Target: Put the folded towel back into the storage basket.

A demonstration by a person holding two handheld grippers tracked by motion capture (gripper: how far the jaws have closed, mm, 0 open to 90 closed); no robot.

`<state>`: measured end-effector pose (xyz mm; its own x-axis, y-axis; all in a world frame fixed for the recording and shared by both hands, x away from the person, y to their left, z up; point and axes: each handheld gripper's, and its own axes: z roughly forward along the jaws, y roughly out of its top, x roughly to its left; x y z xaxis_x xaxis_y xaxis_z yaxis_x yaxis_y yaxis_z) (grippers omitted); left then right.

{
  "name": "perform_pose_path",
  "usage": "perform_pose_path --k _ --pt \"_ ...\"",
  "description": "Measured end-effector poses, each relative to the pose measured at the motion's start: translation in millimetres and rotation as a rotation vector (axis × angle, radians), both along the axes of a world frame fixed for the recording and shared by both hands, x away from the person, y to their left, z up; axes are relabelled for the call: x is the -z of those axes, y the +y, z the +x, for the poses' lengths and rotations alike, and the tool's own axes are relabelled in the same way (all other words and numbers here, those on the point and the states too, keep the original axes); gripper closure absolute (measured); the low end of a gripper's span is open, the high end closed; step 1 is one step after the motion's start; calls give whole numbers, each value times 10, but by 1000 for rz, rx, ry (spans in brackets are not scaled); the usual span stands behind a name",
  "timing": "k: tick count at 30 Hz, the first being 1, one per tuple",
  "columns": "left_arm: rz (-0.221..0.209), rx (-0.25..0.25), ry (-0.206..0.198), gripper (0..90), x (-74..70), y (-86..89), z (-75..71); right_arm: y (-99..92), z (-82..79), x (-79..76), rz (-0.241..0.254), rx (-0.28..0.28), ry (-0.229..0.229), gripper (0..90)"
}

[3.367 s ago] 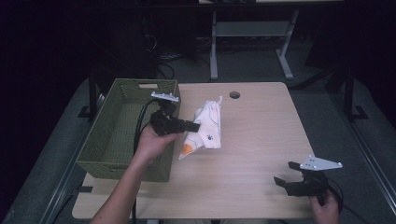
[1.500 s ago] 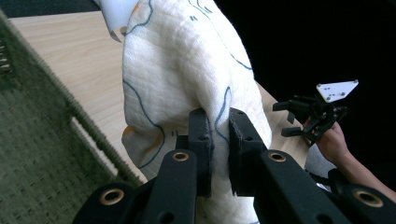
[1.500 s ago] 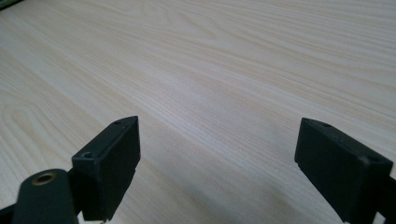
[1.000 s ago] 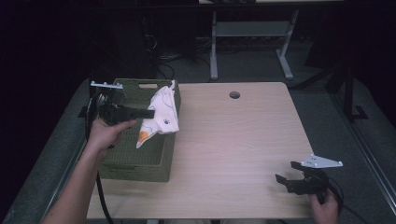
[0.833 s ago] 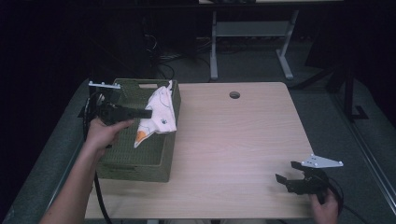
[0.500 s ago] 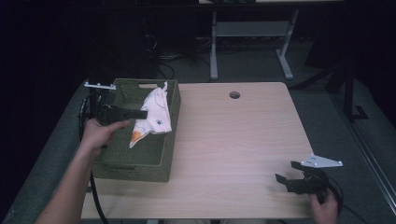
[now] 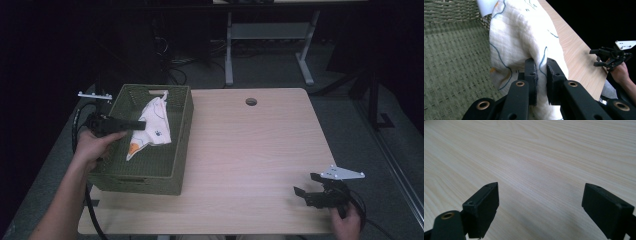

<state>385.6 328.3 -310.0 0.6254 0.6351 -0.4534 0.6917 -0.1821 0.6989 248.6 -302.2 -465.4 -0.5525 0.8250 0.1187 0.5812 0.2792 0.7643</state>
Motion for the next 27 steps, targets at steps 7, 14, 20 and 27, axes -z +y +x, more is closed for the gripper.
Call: perform_pose_path --k 7,14,20,27 --pt "40 -4 15 807 65 122 77 3 5 6 3 8 5 137" --pt "102 0 51 808 186 208 186 15 16 23 -8 7 17 137" --pt "130 6 70 808 251 209 260 -3 25 28 -6 14 21 138" --pt "209 15 98 801 328 204 367 -10 29 34 -5 16 25 137"
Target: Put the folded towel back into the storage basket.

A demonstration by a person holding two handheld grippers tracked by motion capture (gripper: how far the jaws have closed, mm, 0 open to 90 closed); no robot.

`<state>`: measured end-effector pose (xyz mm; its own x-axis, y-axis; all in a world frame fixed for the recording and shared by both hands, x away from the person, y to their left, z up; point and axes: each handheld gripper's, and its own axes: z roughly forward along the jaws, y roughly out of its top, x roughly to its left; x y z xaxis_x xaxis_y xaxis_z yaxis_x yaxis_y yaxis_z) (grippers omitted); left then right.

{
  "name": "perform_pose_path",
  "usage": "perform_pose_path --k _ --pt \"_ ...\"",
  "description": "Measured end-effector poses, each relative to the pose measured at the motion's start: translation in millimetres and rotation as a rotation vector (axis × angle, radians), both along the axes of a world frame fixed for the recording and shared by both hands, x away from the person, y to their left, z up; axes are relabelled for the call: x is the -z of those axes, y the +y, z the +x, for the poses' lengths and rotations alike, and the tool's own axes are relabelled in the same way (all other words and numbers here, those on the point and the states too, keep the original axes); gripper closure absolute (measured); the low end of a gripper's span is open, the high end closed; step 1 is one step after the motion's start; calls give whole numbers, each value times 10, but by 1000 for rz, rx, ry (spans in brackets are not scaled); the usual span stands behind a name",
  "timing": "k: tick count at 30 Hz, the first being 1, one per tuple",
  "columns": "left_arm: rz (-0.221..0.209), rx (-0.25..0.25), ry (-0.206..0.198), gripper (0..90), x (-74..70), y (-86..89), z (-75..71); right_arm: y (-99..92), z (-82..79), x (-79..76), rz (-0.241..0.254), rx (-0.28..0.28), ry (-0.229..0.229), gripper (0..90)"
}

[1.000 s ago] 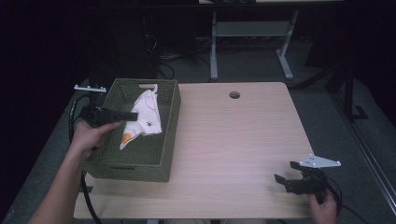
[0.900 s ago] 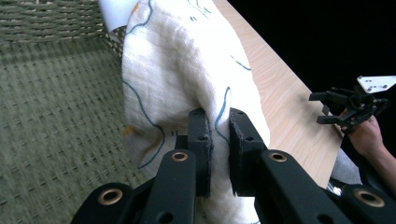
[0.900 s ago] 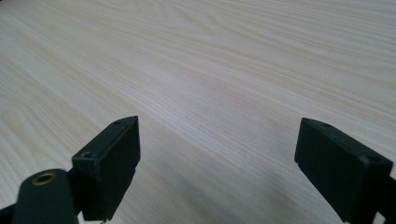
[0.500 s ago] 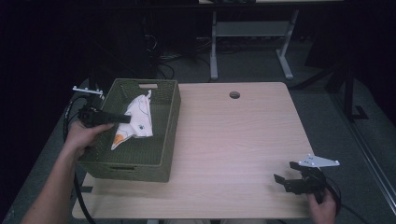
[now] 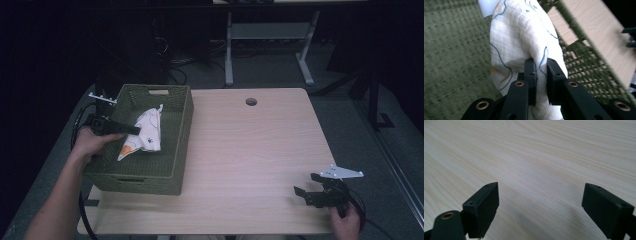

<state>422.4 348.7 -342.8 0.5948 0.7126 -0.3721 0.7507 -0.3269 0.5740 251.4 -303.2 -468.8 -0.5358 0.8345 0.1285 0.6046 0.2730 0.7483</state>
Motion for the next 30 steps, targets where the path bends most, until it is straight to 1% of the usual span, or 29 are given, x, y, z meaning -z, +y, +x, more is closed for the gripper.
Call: perform_pose_path --k 1,2,3,4,6,9,10,11,14,15,18,19,20,21,23,25,26,28,29,30 --pt "0 0 0 765 0 0 0 -1 0 0 0 0 2 137" --pt "27 -12 1 718 5 1 22 -3 3 2 -1 0 1 137" --pt "41 -20 7 718 9 4 37 -3 3 2 -1 0 1 137" --pt "45 -21 8 660 10 6 44 -4 3 3 -3 -1 1 137" --pt "43 -31 4 640 6 1 43 -2 1 2 -1 0 4 138" --pt "60 -18 12 641 20 -35 33 5 7 7 -6 -8 4 137" --pt "60 -18 12 645 20 -35 33 5 7 7 -6 -8 4 137" --pt "64 -5 21 653 43 -71 27 9 7 7 -9 -9 4 138" --pt "66 5 27 656 77 -123 22 10 5 4 -9 -13 2 137" --pt "75 24 39 659 124 -190 23 9 5 3 -8 -14 -1 138" --pt "119 58 62 657 195 -306 34 12 0 -2 -4 -16 -2 138" --pt "119 58 62 652 195 -306 34 12 -1 -3 -4 -17 -1 138" --pt "140 80 76 647 242 -406 44 13 -2 -3 -3 -18 -1 137" --pt "140 80 76 650 242 -406 44 13 -2 -3 -3 -18 -1 137" --pt "154 117 92 661 290 -499 55 13 -2 -3 -3 -19 -2 137" --pt "171 136 109 665 345 -584 71 10 -3 -6 -1 -20 -1 138" --pt "194 151 125 662 406 -656 91 4 -6 -11 0 -21 -6 137" --pt "215 155 141 651 463 -708 112 -2 -9 -14 1 -22 -7 138" --pt "243 157 152 642 506 -745 130 -3 -10 -15 2 -22 -7 137" --pt "243 157 152 638 506 -745 130 -3 -10 -15 2 -22 -7 137"
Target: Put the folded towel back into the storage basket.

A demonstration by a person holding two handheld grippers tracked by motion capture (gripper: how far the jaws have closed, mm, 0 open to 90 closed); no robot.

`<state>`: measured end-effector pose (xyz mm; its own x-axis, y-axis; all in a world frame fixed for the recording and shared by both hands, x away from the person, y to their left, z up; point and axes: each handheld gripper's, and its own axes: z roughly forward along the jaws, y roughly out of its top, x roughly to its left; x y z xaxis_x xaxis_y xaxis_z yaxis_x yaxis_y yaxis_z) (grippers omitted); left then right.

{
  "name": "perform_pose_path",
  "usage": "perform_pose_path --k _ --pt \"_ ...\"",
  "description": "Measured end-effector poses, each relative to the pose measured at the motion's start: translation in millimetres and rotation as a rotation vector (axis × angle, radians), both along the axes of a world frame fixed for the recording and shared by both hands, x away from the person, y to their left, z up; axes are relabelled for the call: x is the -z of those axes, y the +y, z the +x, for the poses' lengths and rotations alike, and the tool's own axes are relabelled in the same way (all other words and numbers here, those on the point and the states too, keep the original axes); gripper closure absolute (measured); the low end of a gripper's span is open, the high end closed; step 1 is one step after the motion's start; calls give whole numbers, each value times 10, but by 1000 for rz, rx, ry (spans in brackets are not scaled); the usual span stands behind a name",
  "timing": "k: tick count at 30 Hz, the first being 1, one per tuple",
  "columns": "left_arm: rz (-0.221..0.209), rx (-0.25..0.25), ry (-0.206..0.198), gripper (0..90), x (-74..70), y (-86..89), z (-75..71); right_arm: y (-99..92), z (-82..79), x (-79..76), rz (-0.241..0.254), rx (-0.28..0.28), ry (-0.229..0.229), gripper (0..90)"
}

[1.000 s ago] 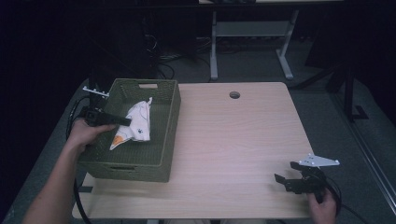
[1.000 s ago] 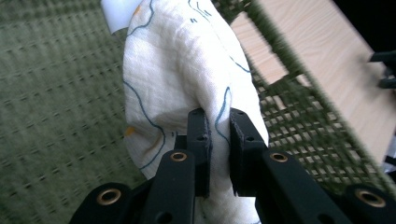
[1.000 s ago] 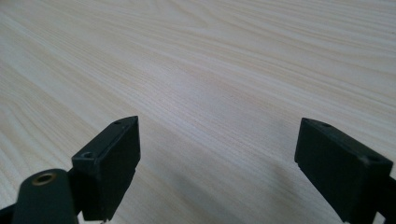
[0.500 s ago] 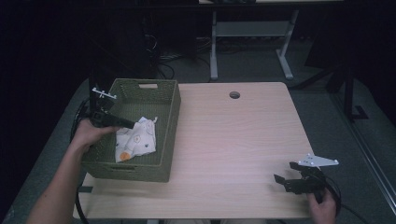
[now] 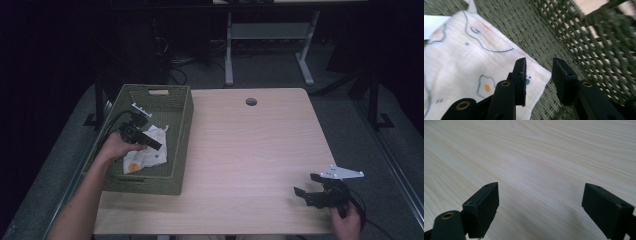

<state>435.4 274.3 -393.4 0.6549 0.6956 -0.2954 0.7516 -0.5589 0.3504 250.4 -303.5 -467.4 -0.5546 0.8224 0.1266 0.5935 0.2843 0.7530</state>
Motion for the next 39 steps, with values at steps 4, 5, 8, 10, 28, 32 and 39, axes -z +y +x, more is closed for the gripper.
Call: perform_pose_path --k 4,5,8,10,28,32,39 --pt "92 -1 27 620 173 -140 43 -3 1 -2 0 -5 -3 137" --pt "92 -1 27 611 173 -140 43 -3 1 -2 0 -5 -3 137" --pt "182 2 26 568 290 -207 57 -6 -9 -10 2 -8 -4 137" --pt "191 7 16 565 314 -236 62 -11 -11 -11 5 -10 -6 138" --pt "221 87 -40 885 172 -271 -26 -27 -40 -32 18 -20 -10 137" --pt "168 156 25 880 125 -249 -115 -15 -25 -19 13 -21 -10 138" --pt "124 144 26 732 56 -161 -149 18 -16 -12 3 -21 -8 138"
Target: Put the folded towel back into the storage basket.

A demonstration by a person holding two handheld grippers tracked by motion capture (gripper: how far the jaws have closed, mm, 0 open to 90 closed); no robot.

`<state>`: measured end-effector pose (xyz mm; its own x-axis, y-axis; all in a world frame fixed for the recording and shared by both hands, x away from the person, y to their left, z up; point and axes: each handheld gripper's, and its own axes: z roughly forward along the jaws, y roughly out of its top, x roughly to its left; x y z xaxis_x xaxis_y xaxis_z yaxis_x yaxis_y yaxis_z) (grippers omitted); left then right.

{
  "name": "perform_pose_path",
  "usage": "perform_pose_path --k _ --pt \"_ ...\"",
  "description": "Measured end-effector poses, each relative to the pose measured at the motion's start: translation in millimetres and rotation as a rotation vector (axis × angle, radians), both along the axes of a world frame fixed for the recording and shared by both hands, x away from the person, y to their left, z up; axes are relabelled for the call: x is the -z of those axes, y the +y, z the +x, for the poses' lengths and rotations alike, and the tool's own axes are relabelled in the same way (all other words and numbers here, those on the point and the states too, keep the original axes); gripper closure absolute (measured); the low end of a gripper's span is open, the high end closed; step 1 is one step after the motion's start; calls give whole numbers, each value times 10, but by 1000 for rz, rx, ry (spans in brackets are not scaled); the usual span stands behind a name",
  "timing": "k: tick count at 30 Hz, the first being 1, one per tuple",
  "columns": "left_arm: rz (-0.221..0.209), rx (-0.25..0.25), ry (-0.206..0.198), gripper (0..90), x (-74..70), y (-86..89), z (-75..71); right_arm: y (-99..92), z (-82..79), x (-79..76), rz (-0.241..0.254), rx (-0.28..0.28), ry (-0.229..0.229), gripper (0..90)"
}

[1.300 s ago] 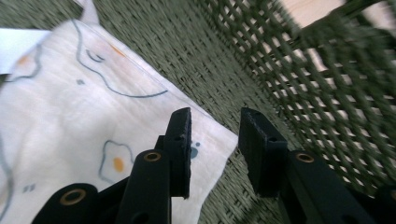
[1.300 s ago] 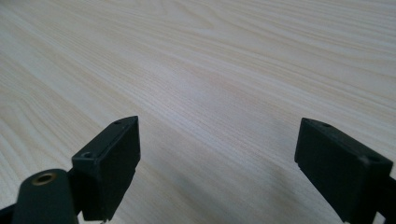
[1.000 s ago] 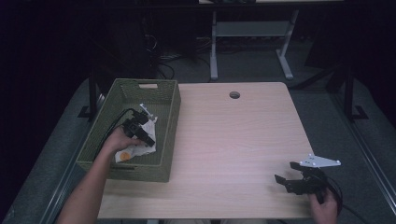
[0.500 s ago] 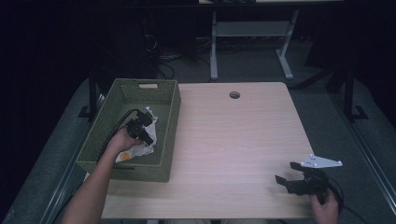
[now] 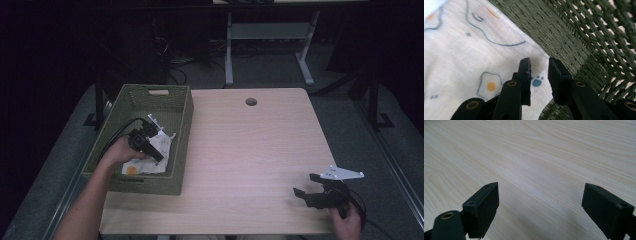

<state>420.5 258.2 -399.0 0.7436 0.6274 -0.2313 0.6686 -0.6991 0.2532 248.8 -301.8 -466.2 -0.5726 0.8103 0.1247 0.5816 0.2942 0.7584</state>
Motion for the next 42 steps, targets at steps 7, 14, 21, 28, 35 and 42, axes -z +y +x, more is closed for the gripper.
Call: perform_pose_path --k 7,14,21,28,35,42 --pt "142 -155 -70 895 46 198 119 23 12 13 -12 -4 5 138" --pt "234 -142 -44 874 236 135 186 22 12 7 3 -3 0 138" --pt "151 -167 -62 810 144 164 189 31 15 7 -2 -17 -1 137" --pt "39 -199 -102 744 -81 255 107 53 37 15 -14 -20 1 137" --pt "-110 -276 -160 657 -253 349 -68 112 38 13 -34 -37 3 137" --pt "-138 -295 -175 578 -271 328 -185 102 41 6 -35 -37 4 138"
